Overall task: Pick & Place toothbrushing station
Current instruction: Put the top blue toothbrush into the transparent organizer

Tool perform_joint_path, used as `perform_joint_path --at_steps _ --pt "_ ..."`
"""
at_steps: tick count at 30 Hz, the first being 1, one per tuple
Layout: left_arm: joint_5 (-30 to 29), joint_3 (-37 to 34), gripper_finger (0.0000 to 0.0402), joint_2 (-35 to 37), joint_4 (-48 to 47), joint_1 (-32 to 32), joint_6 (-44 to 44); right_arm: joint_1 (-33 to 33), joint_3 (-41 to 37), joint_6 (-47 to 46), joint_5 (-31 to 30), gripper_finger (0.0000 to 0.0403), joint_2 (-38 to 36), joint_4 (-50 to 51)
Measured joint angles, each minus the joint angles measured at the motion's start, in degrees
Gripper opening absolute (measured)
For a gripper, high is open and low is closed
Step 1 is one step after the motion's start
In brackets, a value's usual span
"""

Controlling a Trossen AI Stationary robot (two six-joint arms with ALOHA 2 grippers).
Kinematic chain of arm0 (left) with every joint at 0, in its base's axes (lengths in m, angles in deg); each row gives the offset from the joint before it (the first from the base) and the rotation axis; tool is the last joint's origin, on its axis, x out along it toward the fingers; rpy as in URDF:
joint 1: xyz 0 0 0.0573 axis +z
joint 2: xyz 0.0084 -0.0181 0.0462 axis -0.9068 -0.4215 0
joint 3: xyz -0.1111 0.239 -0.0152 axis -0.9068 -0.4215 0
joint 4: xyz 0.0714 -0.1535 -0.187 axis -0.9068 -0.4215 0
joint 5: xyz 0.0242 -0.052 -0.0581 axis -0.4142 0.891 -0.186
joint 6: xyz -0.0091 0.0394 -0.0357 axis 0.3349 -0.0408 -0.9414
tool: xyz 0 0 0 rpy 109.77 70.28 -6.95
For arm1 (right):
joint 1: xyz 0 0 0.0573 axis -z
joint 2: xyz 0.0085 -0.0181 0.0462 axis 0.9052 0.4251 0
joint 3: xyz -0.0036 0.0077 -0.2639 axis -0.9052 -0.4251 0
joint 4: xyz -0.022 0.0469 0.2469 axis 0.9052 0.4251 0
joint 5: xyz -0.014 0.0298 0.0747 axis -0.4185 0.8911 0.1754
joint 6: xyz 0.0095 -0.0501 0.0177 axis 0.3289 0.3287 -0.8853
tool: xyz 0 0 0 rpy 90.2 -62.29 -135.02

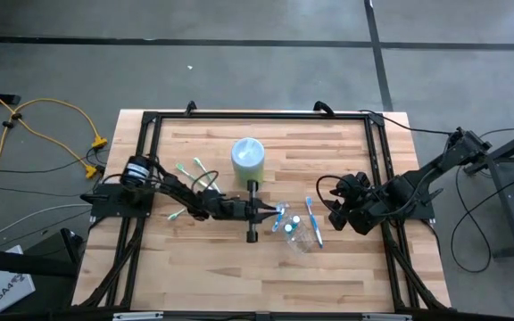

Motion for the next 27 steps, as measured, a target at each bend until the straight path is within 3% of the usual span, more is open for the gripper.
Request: perform_joint_path --at_steps 5,27 --pt "-1.0 2.6 0.0002 -1.6 -0.6 -0.7 -1.2 0.0 0.0 0.9 0.2 0.0174 0.0 -0.7" --pt "-6.8 2.7 0.0002 -2.2 -8.3 -1.1 -4.4 -2.4 0.0 1.2 -0.8 0.0174 0.0 -2.8"
